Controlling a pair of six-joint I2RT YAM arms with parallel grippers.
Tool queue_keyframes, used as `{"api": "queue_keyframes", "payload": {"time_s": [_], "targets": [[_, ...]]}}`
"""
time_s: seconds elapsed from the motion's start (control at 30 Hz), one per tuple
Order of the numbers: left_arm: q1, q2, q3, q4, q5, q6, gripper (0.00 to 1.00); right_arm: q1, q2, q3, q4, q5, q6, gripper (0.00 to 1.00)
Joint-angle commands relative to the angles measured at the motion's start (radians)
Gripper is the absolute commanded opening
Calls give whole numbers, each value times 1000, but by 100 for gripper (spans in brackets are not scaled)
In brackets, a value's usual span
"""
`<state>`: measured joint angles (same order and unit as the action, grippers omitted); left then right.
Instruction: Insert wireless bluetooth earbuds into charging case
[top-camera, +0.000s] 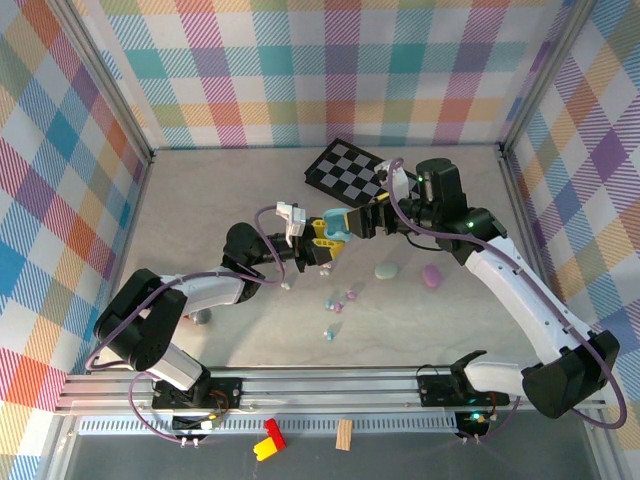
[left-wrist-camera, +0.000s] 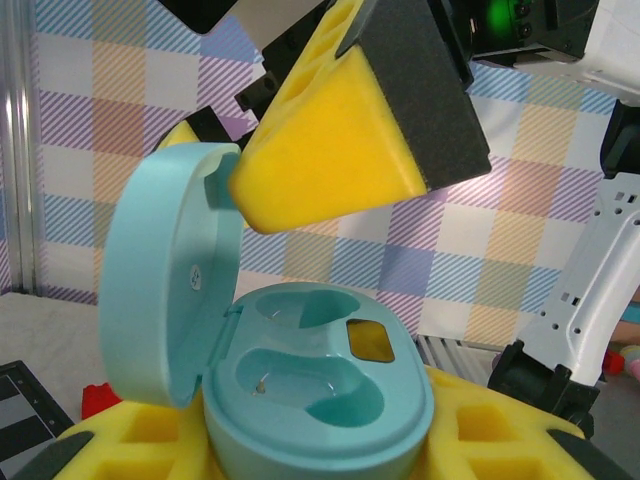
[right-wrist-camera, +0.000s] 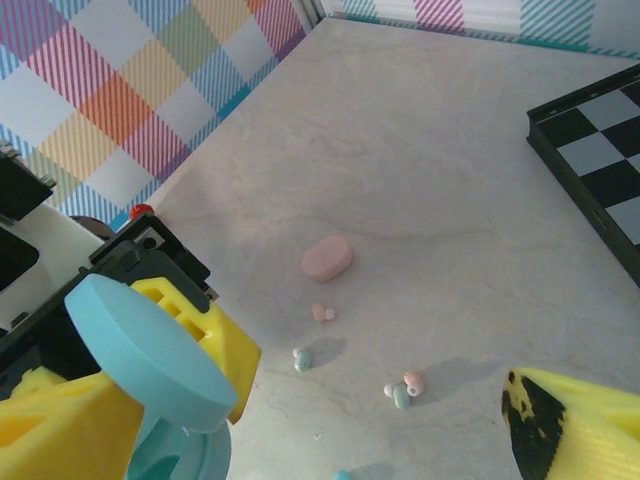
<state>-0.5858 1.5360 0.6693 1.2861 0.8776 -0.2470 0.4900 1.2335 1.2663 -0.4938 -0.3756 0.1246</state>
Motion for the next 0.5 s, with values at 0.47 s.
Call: {"api": "queue_keyframes", "payload": {"time_s": [0.47], "targets": [[108,-77,-101,34,-39,59,32,-15,-341,-390,179,99,390,95]]}}
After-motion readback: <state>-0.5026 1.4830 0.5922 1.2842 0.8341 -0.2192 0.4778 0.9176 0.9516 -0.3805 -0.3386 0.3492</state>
